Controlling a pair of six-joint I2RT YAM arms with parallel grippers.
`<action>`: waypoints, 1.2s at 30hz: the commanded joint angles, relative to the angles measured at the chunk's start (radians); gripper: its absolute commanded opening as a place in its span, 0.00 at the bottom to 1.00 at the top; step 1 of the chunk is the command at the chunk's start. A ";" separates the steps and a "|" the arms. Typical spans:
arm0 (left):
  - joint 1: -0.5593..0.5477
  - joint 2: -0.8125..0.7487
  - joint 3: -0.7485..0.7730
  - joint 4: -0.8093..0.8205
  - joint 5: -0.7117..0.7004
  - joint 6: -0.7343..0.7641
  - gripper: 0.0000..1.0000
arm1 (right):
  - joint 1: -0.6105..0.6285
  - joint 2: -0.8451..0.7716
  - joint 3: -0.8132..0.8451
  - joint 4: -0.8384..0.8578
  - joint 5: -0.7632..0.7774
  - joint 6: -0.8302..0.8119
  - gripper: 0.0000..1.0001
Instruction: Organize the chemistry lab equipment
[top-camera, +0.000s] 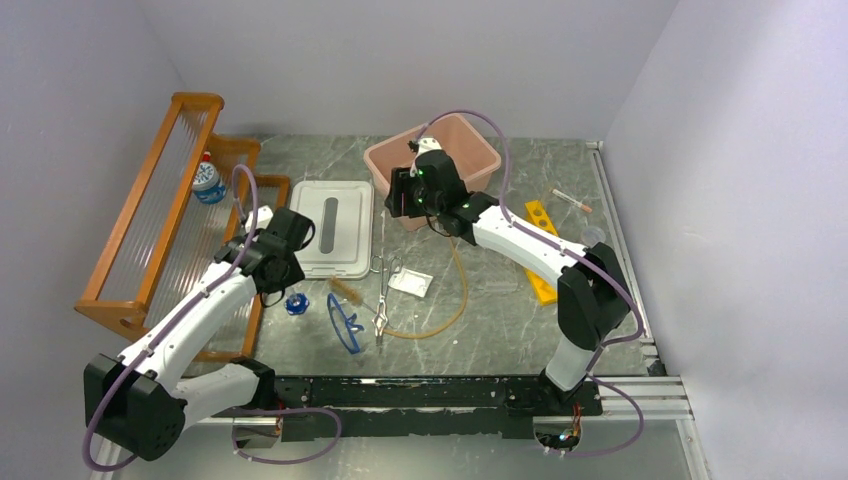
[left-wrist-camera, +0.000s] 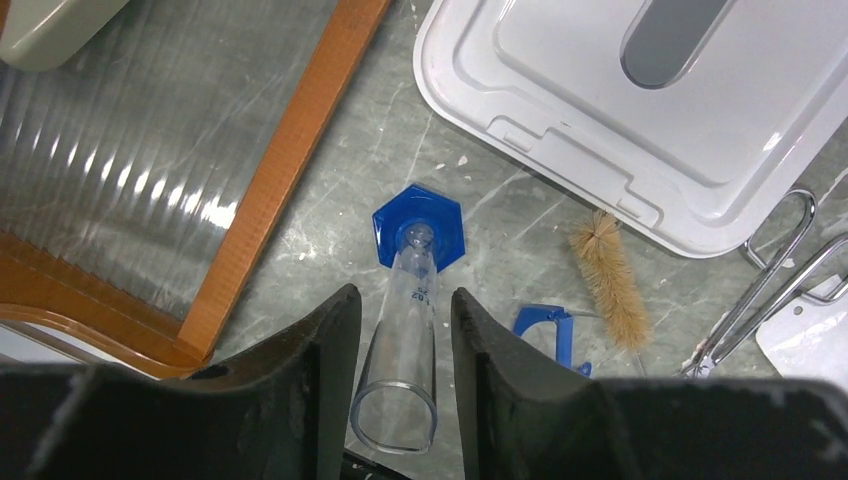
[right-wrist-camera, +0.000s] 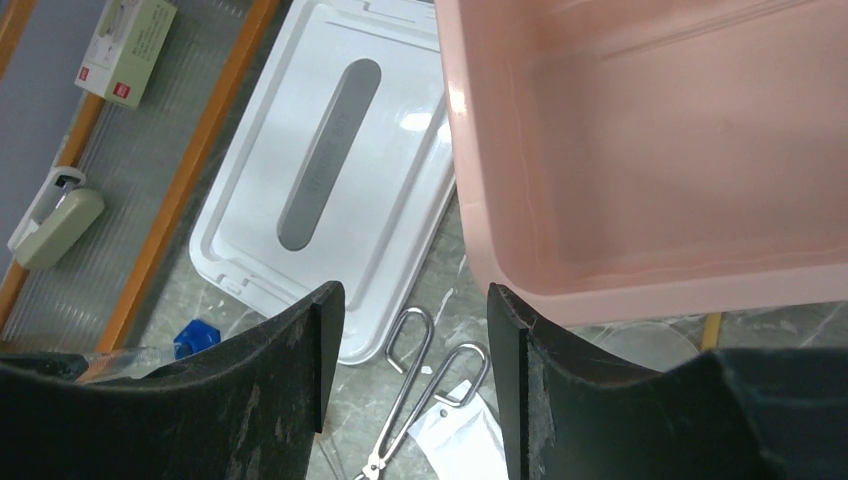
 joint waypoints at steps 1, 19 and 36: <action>0.006 -0.009 0.018 0.022 -0.049 0.013 0.44 | 0.004 -0.038 -0.015 0.017 0.000 -0.026 0.58; 0.006 0.087 0.466 -0.072 0.103 0.182 0.18 | 0.004 -0.050 0.051 0.098 -0.345 -0.118 0.57; 0.006 0.286 0.615 0.132 0.664 0.439 0.18 | 0.017 -0.044 0.030 0.146 -0.830 -0.517 0.67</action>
